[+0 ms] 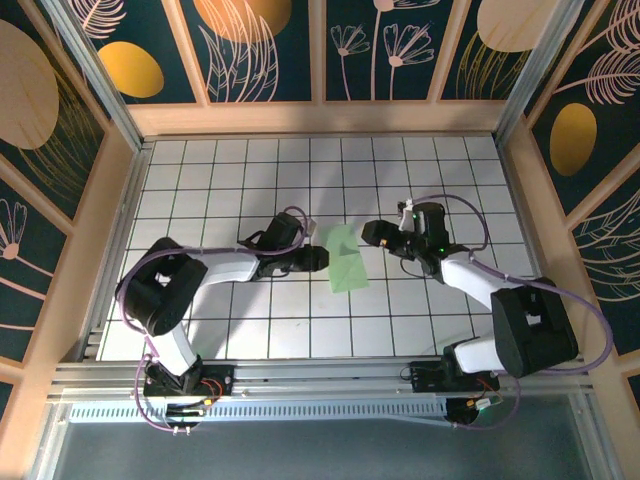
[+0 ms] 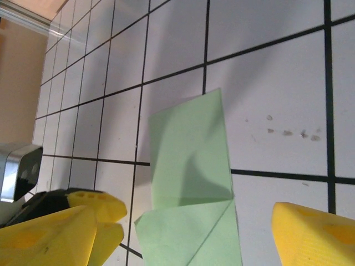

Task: Fold a paper plane with a square sheet of paper (fold left side to right side)
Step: Turn over the paper at the center of the table.

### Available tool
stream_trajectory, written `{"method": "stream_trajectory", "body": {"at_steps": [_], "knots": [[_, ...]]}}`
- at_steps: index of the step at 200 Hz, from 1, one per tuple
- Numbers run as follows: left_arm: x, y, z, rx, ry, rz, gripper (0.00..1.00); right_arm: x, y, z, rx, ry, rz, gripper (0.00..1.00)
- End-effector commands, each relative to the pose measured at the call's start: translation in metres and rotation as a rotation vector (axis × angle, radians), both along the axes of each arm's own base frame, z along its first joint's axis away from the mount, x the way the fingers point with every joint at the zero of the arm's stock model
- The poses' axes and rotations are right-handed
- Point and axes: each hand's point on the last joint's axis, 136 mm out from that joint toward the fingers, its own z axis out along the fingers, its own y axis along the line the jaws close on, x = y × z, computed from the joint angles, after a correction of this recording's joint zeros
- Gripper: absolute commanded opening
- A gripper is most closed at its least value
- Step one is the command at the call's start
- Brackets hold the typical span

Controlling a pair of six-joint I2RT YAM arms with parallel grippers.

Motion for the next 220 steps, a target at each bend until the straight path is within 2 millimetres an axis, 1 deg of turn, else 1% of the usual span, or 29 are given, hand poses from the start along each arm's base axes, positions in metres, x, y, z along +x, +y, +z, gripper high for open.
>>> {"method": "stream_trajectory", "body": {"at_steps": [1, 49, 89, 108, 131, 171, 191, 220], "knots": [[0.013, -0.013, 0.005, -0.045, -0.022, -0.023, 0.44, -0.001, -0.007, 0.002, -0.001, -0.023, -0.028, 0.82], [0.011, -0.026, -0.007, -0.08, 0.01, -0.077, 0.35, -0.006, -0.014, -0.008, -0.027, 0.002, -0.033, 0.82], [0.011, -0.026, -0.009, -0.082, 0.004, -0.08, 0.21, -0.007, -0.01, -0.011, -0.018, 0.015, -0.011, 0.8], [0.013, -0.025, -0.006, -0.081, -0.011, -0.07, 0.14, -0.009, -0.006, -0.013, -0.003, 0.026, 0.015, 0.79], [0.015, -0.021, 0.005, -0.091, -0.05, -0.046, 0.12, -0.012, 0.001, -0.014, 0.024, 0.037, 0.045, 0.77], [0.018, -0.015, 0.024, -0.139, -0.113, 0.009, 0.04, -0.017, 0.019, -0.021, 0.066, 0.058, 0.091, 0.7], [0.018, -0.013, 0.031, -0.159, -0.129, 0.027, 0.02, -0.017, 0.03, -0.024, 0.083, 0.064, 0.107, 0.67], [0.016, -0.009, 0.031, -0.156, -0.135, 0.04, 0.02, -0.013, 0.043, -0.026, 0.101, 0.058, 0.111, 0.66]]}}
